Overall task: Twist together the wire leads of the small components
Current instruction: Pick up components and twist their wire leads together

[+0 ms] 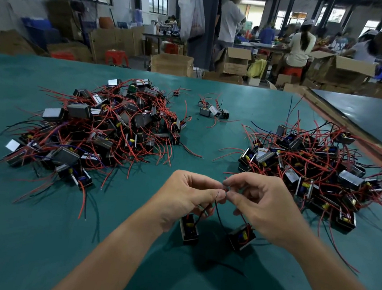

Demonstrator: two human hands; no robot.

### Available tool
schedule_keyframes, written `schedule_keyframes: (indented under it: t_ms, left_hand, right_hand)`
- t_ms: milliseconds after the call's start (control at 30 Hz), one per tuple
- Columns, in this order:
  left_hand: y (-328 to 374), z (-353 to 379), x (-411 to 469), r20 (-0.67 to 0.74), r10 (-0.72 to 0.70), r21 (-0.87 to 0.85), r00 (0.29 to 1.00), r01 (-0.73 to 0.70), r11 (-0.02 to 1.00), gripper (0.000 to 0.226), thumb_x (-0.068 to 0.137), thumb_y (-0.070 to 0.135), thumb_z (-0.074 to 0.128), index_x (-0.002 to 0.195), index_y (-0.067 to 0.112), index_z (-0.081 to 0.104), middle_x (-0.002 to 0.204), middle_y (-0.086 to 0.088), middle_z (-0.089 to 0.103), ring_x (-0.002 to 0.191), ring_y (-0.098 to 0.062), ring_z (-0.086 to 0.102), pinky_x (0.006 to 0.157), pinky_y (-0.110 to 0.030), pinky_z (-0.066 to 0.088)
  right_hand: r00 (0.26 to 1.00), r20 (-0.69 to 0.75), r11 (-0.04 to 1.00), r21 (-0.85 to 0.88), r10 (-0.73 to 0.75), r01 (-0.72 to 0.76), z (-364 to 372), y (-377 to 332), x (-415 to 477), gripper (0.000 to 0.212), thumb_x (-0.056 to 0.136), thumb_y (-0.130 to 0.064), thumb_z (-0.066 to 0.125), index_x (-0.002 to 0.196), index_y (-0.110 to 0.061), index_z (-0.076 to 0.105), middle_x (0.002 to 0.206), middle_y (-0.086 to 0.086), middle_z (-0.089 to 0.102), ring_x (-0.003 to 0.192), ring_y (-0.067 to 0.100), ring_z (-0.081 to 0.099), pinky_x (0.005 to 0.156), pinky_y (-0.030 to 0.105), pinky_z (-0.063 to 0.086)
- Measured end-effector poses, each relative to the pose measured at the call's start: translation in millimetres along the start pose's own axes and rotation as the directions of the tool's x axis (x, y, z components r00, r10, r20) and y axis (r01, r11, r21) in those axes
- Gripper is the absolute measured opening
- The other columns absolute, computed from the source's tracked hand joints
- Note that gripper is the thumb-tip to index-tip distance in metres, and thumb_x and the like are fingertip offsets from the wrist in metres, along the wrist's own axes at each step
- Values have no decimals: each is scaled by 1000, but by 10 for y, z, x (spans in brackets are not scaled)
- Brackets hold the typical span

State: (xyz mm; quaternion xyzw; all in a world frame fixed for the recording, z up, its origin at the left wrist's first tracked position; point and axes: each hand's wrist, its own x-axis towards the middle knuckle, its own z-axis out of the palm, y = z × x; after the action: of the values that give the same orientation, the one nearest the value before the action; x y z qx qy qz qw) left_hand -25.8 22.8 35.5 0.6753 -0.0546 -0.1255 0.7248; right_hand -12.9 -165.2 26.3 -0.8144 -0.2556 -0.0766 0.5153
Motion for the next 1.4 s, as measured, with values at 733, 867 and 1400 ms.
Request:
schedule_keyframes:
  t_ms: [733, 867, 1400]
  left_hand:
    - [30, -14, -16, 170, -4, 88, 985, -11, 996, 18, 79, 29, 66, 72, 13, 67, 61, 4, 63, 46, -8, 51, 46, -16, 41]
    - [21, -25, -14, 181, -4, 120, 983, -18, 993, 22, 77, 30, 67, 70, 9, 67, 59, 4, 63, 43, -6, 50, 42, -13, 38]
    - [25, 40, -21, 69, 54, 190, 996, -66, 979, 21, 84, 6, 71, 67, 18, 75, 58, 3, 66, 43, -8, 47, 45, -21, 33]
  right_hand:
    - [993, 87, 954, 283, 74, -96, -56, -88, 26, 17, 71, -16, 76, 88, -17, 77, 71, 7, 68, 58, 17, 58, 53, 27, 53]
    - [983, 169, 966, 233, 71, -110, -83, -79, 30, 15, 74, -20, 75, 88, -16, 77, 74, 10, 71, 61, 14, 59, 56, 25, 53]
    - [956, 188, 934, 235, 227, -268, -54, -138, 64, 24, 82, 3, 68, 61, -6, 61, 53, 3, 52, 48, 10, 47, 49, 16, 42]
